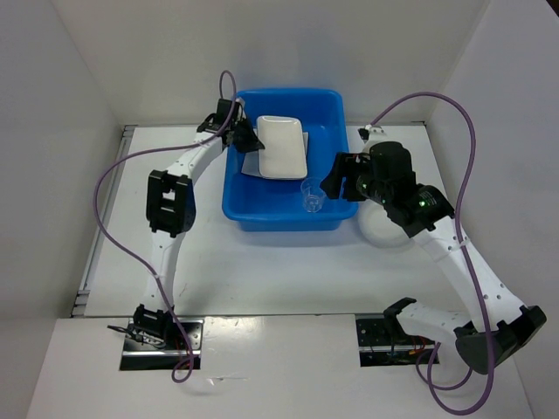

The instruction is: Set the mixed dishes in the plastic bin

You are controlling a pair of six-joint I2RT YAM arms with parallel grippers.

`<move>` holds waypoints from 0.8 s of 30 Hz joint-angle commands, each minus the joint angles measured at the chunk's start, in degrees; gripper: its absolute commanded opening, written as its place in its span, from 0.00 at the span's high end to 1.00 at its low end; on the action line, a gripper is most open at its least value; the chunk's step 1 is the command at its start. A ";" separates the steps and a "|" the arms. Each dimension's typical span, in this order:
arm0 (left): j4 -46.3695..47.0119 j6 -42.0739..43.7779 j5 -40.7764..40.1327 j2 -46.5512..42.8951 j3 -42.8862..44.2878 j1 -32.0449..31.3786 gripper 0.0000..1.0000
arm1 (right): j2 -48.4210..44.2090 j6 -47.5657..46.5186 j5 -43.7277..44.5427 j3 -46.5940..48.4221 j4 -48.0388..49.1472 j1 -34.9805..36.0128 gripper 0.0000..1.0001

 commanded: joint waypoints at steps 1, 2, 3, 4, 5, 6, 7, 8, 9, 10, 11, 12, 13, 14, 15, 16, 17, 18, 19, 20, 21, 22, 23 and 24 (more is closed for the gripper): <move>5.03 -1.80 0.27 -0.66 4.59 0.35 1.00 | -1.30 0.39 0.73 2.59 -0.79 -0.39 0.29; 4.42 -1.79 0.27 -0.05 5.11 0.35 1.00 | -1.82 0.39 1.25 2.59 -0.79 -0.39 0.29; 4.41 -1.79 -0.43 0.65 5.11 -0.17 1.00 | -1.83 0.39 1.26 2.59 -0.79 -0.39 0.29; 2.93 -1.79 -0.44 0.65 5.90 -0.17 1.00 | -1.83 0.39 1.26 3.12 -0.79 -0.39 0.29; 2.92 -1.27 -2.09 1.44 6.43 -0.17 1.00 | -1.83 0.39 1.26 3.12 -0.79 -0.39 0.29; 1.96 -0.74 -2.98 1.97 6.96 -0.17 1.00 | -1.83 0.39 1.78 3.12 -1.31 -0.39 0.29; 1.43 -0.74 -3.68 1.97 6.96 -0.17 1.00 | -1.83 0.39 1.79 3.12 -1.31 -0.39 0.29; 0.55 -0.13 -5.08 2.50 7.48 -0.17 1.00 | -1.83 0.39 1.79 3.12 -1.31 -0.39 0.29; -0.07 -0.12 -5.96 2.50 7.49 -0.70 1.00 | -1.83 0.39 1.79 3.12 -1.31 -0.39 0.29; -0.59 0.48 -6.84 2.50 8.27 -0.70 1.00 | -1.83 0.39 1.79 3.12 -1.31 -0.39 0.29; -1.47 1.10 -7.64 3.02 8.97 -0.70 1.00 | -1.83 0.39 1.79 3.12 -1.31 -0.39 0.29; -1.48 1.11 -9.30 3.03 8.98 -1.22 1.00 | -1.83 0.39 1.79 3.12 -1.31 -0.39 0.29; -2.78 2.93 -10.18 3.03 9.50 -1.23 1.00 | -1.83 0.39 1.79 3.12 -1.31 -0.39 0.29; -3.58 3.65 -11.41 3.64 10.64 -1.75 1.00 | -1.83 0.39 1.79 3.12 -1.84 -0.39 0.29; -4.20 4.26 -12.99 3.64 10.65 -1.76 1.00 | -1.83 0.39 1.79 3.12 -1.84 -0.39 0.29; -4.90 4.27 -13.01 4.17 11.17 -1.76 1.00 | -1.83 0.39 1.79 3.12 -1.84 -0.39 0.29; -4.91 4.79 -13.79 4.17 11.18 -1.76 1.00 | -2.44 0.39 2.31 3.12 -1.84 -0.39 0.29; -4.91 4.80 -13.80 4.17 11.18 -1.76 1.00 | -2.44 0.39 2.31 3.12 -2.36 -0.39 0.29; -5.52 4.80 -14.49 4.17 11.18 -1.76 1.00 | -2.45 0.39 2.31 3.12 -2.37 -0.39 0.29; -5.52 5.32 -15.02 4.17 11.18 -1.76 1.00 | -2.45 0.39 2.31 3.12 -2.37 -0.39 0.29; -5.52 5.32 -15.03 4.69 11.18 -1.76 1.00 | -2.45 0.39 2.31 3.12 -2.37 -0.39 0.29; -6.22 5.32 -15.72 4.70 11.18 -1.76 0.99 | -2.45 0.39 2.31 3.12 -2.89 -0.39 0.29; -6.22 5.32 -16.25 4.70 11.18 -1.76 0.97 | -2.45 0.39 2.84 3.12 -2.89 -0.39 0.29; -6.22 5.85 -16.26 4.70 11.18 -1.76 0.94 | -2.97 0.39 2.84 3.12 -2.90 -0.39 0.29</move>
